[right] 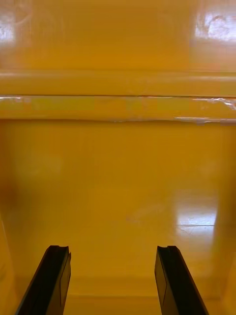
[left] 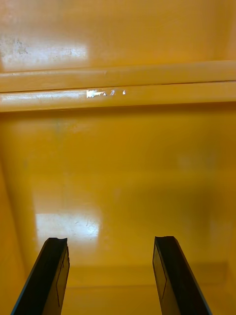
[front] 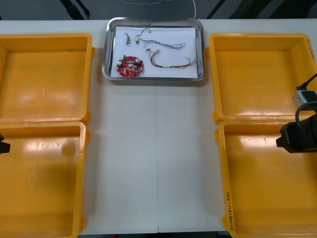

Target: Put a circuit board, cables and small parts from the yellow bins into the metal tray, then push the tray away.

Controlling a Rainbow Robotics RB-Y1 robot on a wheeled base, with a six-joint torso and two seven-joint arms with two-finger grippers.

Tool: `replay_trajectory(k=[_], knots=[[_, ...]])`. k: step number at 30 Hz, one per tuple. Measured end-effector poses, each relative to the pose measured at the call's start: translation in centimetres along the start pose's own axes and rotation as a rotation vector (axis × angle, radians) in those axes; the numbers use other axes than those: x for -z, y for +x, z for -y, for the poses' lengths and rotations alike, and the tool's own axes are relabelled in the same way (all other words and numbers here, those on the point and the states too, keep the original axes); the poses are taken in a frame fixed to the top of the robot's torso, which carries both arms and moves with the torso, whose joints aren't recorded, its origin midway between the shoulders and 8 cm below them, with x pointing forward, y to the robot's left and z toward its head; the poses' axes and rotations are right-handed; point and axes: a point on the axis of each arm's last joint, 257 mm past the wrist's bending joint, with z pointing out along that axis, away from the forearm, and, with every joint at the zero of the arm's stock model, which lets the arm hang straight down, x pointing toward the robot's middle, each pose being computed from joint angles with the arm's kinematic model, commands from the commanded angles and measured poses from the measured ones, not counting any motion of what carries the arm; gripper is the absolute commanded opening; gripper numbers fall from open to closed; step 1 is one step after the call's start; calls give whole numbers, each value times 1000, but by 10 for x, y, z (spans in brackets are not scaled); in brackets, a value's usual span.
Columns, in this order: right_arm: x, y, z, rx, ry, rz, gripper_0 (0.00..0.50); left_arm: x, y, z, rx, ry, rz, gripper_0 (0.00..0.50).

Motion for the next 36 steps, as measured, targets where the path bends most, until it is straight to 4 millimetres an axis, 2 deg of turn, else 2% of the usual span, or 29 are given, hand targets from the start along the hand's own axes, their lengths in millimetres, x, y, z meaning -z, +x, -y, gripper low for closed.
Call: replay_trajectory(k=[36], knots=[[0,-1,5,-18,4,0,500,0,0,0,0,0,0,500]])
